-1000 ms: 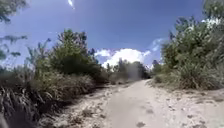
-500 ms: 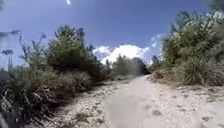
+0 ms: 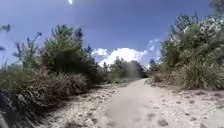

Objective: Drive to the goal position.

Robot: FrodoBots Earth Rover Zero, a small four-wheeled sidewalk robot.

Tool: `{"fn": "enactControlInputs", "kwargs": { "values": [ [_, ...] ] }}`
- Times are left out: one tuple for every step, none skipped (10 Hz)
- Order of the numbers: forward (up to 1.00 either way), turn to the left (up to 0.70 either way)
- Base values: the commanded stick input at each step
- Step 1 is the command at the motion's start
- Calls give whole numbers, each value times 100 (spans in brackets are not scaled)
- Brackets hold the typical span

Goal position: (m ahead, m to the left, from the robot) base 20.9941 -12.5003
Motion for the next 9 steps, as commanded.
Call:
{"fn": "enactControlInputs", "kwargs": {
  "values": [
    [44,2],
    [44,2],
    [44,2],
    [44,2],
    [44,2],
    [44,2],
    [44,2],
    [44,2],
    [44,2]
  ]
}}
